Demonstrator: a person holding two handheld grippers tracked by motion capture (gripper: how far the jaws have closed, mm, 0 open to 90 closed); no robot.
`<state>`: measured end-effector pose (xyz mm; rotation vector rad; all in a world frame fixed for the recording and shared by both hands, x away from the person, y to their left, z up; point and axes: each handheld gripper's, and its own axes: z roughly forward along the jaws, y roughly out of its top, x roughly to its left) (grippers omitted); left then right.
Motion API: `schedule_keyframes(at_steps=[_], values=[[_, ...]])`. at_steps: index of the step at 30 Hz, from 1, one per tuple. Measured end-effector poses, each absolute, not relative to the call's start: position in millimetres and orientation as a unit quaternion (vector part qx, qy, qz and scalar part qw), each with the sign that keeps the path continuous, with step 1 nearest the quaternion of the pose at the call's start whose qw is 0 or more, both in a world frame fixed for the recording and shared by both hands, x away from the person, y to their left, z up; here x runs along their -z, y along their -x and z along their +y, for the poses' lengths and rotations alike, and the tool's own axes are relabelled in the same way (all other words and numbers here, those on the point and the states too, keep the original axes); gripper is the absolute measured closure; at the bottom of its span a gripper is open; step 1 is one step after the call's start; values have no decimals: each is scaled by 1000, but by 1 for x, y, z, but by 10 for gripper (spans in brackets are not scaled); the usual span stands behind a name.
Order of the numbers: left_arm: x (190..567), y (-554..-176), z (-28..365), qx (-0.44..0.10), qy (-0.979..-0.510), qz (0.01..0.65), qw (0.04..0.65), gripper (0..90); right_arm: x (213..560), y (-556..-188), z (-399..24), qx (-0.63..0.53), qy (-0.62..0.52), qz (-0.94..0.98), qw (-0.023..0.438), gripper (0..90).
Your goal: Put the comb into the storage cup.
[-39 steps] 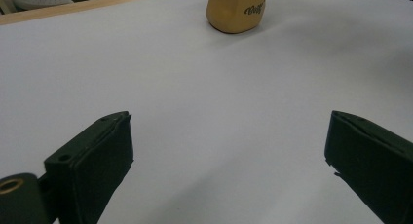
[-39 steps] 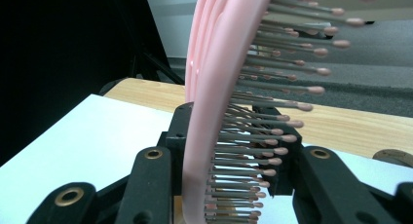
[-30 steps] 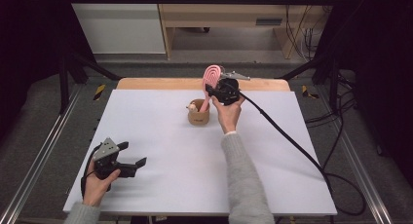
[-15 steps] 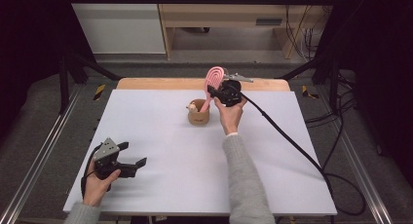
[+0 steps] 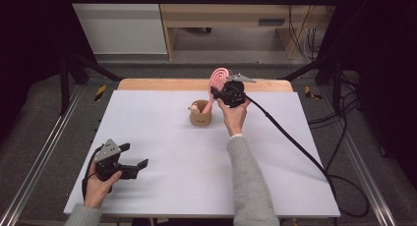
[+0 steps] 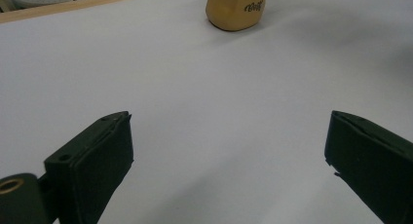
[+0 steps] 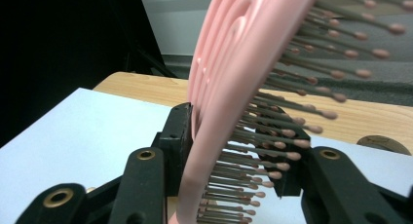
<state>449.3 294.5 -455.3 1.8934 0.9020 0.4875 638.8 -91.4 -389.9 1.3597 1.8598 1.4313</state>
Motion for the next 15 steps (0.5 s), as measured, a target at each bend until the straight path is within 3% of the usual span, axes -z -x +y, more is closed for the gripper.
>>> schedule_keyframes(at_steps=[15], values=[[455,-449,294,-199,-775,369,474,36,391,-639,-93,-499,-475,681,247,389]])
